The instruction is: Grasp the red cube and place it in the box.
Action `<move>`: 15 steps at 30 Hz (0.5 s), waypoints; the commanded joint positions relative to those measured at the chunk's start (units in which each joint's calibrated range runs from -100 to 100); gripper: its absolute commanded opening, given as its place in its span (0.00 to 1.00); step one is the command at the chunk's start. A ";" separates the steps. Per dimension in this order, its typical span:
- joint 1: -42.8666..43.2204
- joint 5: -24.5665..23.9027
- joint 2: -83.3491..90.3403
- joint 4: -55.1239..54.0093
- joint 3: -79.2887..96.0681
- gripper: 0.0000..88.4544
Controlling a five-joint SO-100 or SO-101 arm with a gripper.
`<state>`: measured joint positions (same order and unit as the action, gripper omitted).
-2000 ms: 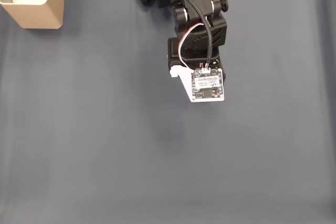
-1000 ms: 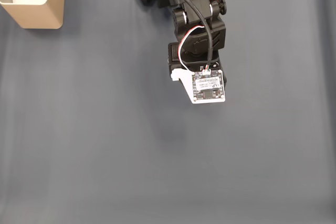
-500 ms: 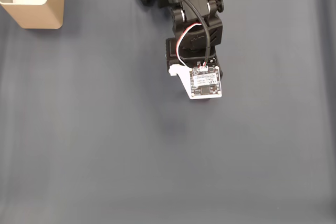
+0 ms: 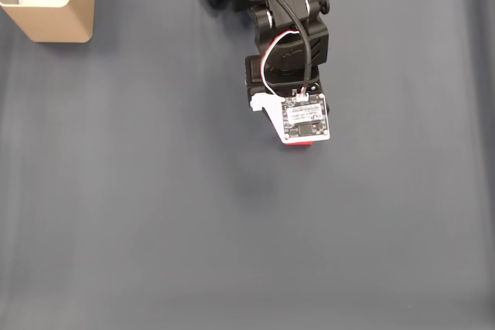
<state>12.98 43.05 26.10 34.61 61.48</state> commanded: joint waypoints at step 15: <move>0.80 1.03 2.33 -0.84 -0.53 0.15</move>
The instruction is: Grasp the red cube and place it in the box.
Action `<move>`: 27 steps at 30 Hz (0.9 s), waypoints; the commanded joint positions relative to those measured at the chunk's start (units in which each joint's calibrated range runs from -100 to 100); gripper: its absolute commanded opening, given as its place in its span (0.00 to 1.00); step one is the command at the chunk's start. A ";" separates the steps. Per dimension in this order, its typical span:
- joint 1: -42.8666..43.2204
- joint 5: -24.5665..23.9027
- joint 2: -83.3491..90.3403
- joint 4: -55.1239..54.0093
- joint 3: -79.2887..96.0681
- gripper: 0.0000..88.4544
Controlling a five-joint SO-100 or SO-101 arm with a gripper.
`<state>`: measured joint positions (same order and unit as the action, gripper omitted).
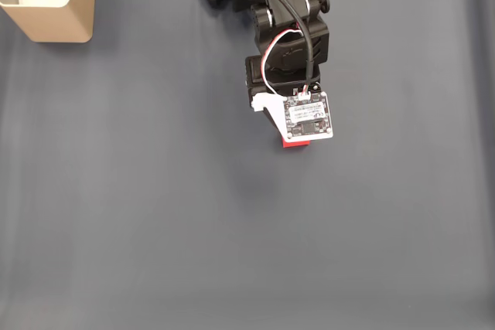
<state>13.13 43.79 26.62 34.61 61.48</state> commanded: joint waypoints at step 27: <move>-1.41 1.12 5.88 0.80 0.47 0.04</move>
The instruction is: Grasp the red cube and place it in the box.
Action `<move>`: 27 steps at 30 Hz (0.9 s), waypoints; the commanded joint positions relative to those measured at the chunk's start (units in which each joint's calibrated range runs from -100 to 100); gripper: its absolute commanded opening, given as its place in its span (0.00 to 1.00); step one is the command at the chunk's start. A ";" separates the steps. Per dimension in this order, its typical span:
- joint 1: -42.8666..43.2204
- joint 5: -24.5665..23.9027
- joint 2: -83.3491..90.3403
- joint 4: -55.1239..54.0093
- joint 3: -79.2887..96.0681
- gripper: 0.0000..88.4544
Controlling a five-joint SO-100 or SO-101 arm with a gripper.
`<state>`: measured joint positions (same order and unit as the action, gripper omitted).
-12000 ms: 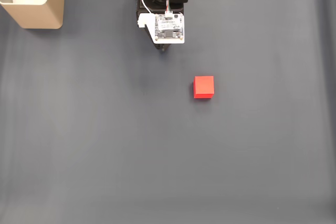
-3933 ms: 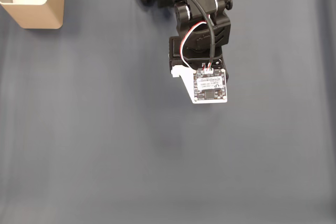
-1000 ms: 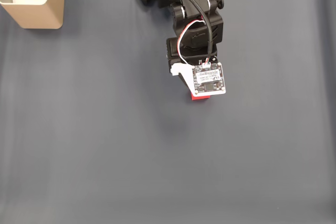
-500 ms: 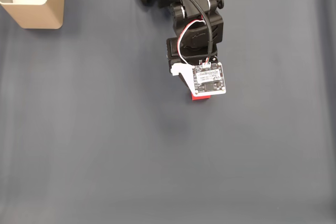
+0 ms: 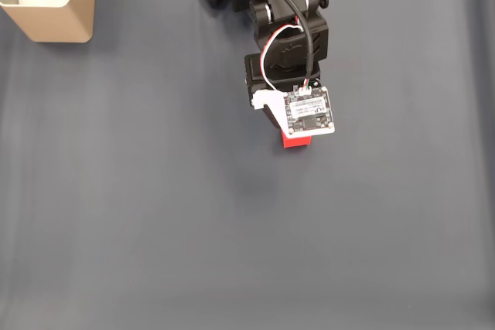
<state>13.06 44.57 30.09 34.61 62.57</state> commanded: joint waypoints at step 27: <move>-21.15 2.34 3.10 15.89 -18.13 0.00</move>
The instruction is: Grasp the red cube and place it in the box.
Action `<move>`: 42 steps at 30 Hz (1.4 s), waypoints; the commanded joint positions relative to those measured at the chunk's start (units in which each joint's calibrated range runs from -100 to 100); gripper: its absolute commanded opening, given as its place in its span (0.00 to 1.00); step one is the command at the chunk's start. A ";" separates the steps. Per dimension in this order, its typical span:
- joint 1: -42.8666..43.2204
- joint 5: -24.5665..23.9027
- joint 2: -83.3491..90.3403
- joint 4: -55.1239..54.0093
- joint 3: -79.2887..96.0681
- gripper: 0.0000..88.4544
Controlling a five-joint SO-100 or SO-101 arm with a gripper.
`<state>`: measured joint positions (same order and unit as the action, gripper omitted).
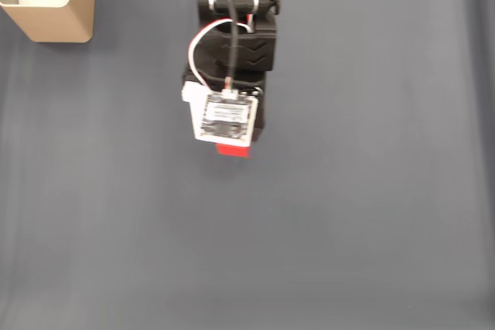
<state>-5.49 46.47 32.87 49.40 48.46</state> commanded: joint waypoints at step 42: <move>-38.83 -3.03 -8.69 24.70 -32.68 0.00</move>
<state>-42.28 43.93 24.45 73.99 19.62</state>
